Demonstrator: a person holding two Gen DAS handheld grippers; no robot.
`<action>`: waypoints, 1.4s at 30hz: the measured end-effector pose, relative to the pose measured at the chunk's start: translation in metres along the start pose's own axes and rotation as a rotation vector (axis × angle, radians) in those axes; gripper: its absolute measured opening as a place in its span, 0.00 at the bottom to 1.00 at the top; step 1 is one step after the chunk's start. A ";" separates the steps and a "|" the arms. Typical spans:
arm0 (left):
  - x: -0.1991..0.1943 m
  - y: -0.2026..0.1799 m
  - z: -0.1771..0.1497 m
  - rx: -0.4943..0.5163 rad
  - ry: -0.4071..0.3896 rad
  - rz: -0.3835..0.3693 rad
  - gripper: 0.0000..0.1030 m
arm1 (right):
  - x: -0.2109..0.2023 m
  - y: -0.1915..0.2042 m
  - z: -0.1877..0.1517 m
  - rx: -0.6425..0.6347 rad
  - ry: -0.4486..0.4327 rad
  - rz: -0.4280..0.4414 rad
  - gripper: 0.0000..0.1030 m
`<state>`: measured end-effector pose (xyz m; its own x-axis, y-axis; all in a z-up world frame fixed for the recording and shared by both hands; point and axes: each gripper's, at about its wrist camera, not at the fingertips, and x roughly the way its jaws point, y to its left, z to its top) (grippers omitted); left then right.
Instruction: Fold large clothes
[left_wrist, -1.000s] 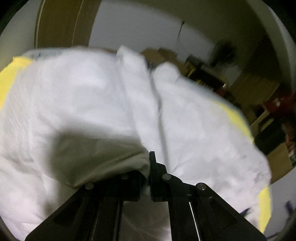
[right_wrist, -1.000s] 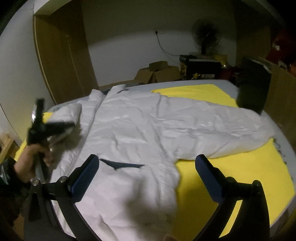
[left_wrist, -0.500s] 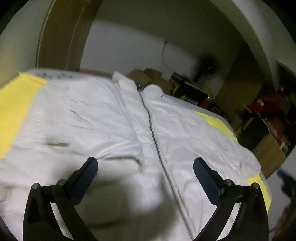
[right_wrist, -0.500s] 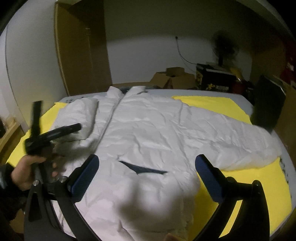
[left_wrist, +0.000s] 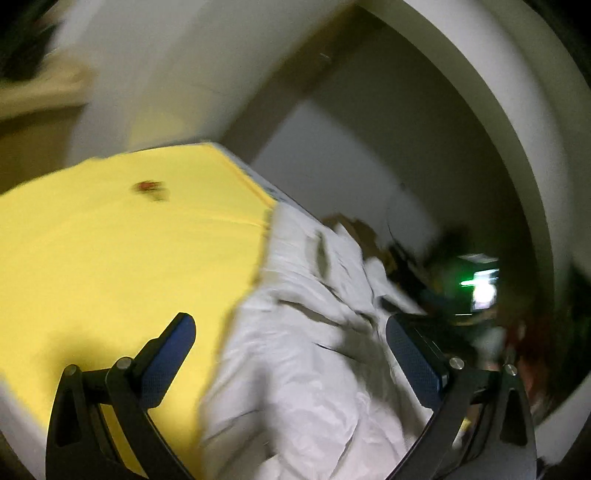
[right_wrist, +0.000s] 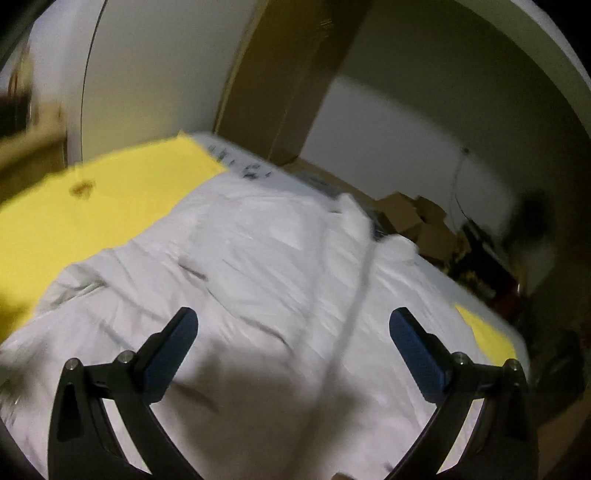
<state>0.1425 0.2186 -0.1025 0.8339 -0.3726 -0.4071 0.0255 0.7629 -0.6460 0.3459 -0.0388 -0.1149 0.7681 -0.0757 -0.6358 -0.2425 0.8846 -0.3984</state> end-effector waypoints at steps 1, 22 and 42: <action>-0.012 0.013 0.001 -0.035 -0.009 0.007 1.00 | 0.017 0.015 0.008 -0.039 0.026 -0.007 1.00; -0.041 0.061 -0.006 -0.111 0.007 -0.039 1.00 | 0.104 0.037 0.045 -0.020 0.177 0.054 0.15; -0.013 0.019 -0.015 -0.097 0.081 -0.084 1.00 | 0.064 -0.180 -0.108 0.910 0.266 0.022 0.62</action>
<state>0.1240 0.2297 -0.1188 0.7839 -0.4771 -0.3975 0.0365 0.6744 -0.7375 0.3744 -0.2524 -0.1553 0.5815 -0.0583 -0.8114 0.3859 0.8979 0.2120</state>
